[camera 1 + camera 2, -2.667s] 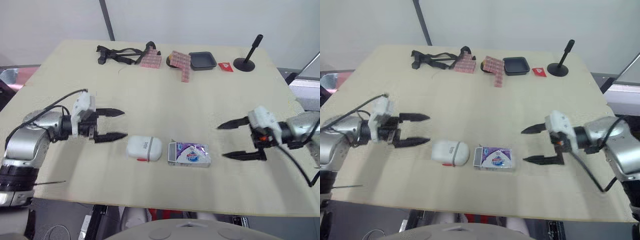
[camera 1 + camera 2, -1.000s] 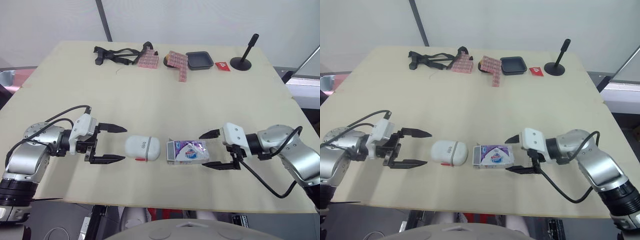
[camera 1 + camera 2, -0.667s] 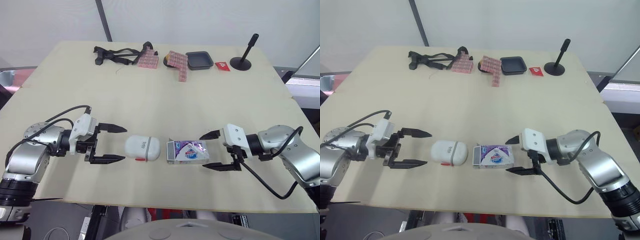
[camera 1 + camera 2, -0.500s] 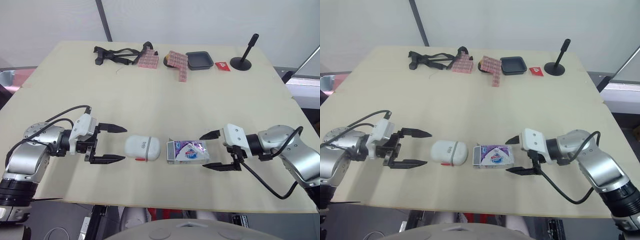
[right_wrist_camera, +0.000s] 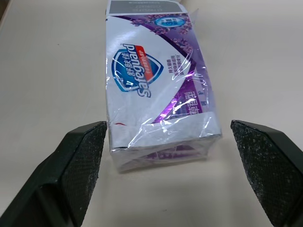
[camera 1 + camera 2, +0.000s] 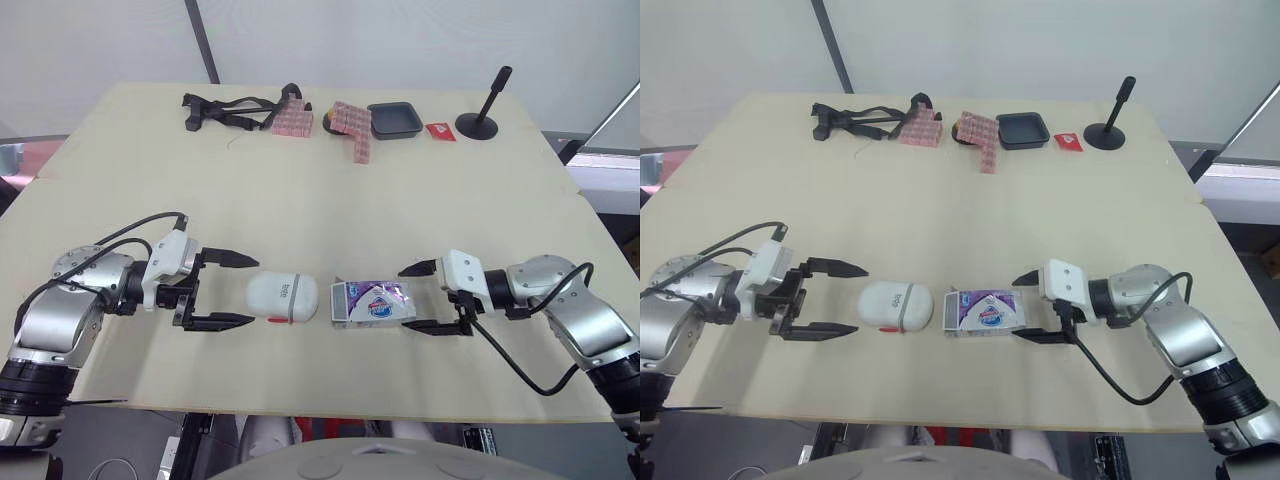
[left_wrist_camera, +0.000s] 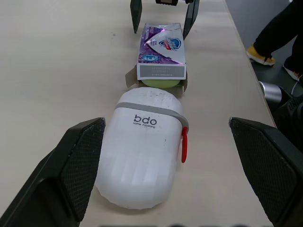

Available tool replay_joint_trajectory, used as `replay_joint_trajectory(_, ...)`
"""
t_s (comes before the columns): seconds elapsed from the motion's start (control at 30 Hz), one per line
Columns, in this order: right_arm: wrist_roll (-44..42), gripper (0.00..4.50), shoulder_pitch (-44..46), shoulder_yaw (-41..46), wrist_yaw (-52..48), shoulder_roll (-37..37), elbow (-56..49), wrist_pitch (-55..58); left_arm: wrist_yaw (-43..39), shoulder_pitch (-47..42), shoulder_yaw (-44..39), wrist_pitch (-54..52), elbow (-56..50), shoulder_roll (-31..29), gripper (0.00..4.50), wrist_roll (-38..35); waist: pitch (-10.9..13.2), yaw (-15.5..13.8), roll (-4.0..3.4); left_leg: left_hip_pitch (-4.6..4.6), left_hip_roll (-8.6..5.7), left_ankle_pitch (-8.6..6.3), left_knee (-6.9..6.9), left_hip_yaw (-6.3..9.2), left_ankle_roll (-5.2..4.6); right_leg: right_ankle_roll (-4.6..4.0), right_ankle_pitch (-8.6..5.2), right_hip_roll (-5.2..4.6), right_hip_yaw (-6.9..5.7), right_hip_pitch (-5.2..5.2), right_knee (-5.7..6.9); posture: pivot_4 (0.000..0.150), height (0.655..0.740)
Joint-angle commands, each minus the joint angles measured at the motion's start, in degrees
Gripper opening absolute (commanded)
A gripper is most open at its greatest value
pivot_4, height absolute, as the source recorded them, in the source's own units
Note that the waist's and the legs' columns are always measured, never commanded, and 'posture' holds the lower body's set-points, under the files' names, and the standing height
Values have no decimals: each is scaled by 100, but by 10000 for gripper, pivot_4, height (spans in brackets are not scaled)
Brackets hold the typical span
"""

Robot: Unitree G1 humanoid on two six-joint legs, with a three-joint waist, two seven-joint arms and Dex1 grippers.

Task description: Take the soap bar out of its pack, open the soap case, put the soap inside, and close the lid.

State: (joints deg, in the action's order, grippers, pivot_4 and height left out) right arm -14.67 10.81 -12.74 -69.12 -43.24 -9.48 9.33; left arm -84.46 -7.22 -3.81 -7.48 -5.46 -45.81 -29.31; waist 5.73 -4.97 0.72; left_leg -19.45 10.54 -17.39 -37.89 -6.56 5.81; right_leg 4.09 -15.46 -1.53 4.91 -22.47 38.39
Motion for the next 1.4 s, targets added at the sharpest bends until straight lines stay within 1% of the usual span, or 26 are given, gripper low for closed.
replay_joint_trajectory(0.03,22,45000,46,-4,-43,26,-82,-123,15,30,-83,3,-132,-30,44522,-106,0,10,0,0,0,0,0,0,0,0,0,0,0,0,0,1500,7400)
replay_joint_trajectory(0.37,185,45000,114,-52,-138,60,75,-413,-3,78,-95,29,-122,-37,44522,-105,0,33,0,1,0,0,0,0,0,0,0,0,0,0,-1,1500,7400)
replay_joint_trajectory(0.5,197,36132,117,-55,-106,108,101,-427,-1,91,-90,40,-121,-39,45000,-92,0,32,0,1,0,0,0,0,0,0,0,0,0,0,0,1500,7400)
replay_joint_trajectory(0.53,205,31511,112,-49,-85,118,97,-418,-1,95,-88,43,-121,-37,45000,-89,0,32,0,1,0,0,0,0,0,0,0,0,0,1,0,1500,7400)
replay_joint_trajectory(0.57,211,28084,106,-44,-68,126,94,-409,3,97,-86,47,-119,-34,45000,-85,0,32,0,1,0,0,0,0,0,0,0,0,0,1,0,1500,7400)
replay_joint_trajectory(1.07,207,28084,64,7,-2,117,72,-313,106,93,-49,32,-131,16,45000,-54,0,33,0,3,0,0,0,0,0,0,0,0,-1,1,0,1500,7400)
replay_joint_trajectory(1.13,205,23374,61,17,17,114,67,-306,130,91,-46,17,-152,24,45000,-56,0,33,0,3,0,0,0,0,0,0,0,0,-1,1,0,1500,7400)
replay_joint_trajectory(1.4,200,23374,37,39,85,102,44,-283,177,93,-33,9,-189,18,45000,-56,0,34,0,3,0,0,0,0,0,0,0,0,-1,1,0,1500,7400)
